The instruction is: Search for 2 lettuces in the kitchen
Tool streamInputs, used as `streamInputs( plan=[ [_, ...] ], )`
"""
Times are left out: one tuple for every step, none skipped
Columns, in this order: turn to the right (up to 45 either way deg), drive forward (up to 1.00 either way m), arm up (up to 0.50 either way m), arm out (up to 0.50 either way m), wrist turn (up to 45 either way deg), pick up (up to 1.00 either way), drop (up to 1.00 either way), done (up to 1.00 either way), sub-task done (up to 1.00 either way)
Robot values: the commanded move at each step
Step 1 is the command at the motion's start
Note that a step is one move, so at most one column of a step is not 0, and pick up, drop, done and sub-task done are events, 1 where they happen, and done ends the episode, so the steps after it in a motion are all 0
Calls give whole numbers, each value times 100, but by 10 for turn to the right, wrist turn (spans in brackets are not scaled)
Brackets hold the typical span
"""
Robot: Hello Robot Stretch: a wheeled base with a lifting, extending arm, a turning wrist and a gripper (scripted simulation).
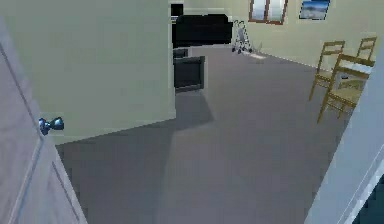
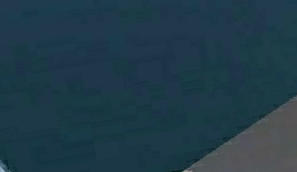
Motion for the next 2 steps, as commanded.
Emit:
streamInputs(
  plan=[
    [60,0,0,0,0,0,0,0,0],
    [0,55,0,0,0,0,0,0,0]
  ],
)
